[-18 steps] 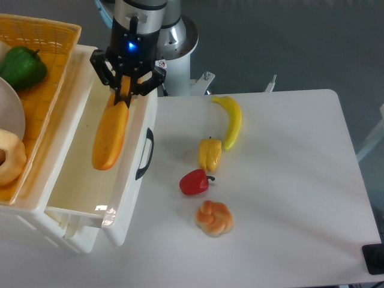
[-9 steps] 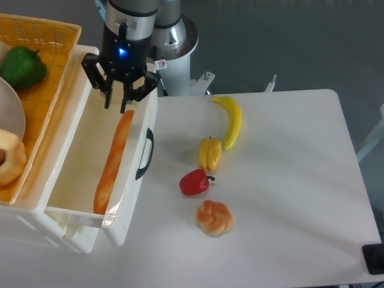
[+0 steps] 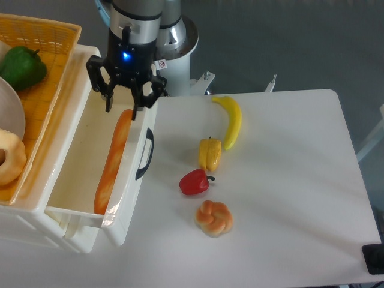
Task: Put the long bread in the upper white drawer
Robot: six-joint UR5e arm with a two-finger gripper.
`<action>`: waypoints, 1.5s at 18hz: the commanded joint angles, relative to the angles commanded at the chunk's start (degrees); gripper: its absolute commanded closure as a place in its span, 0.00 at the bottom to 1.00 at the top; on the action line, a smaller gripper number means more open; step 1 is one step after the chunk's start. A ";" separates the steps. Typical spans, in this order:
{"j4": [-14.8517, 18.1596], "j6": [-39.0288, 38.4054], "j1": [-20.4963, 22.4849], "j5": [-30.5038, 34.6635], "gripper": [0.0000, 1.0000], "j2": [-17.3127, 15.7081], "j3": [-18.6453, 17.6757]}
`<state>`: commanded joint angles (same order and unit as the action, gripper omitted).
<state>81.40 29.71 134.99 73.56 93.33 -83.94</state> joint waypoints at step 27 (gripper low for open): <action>-9.15 34.01 13.71 17.49 0.00 8.35 -0.53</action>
<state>72.25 63.72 148.71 91.06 101.68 -84.46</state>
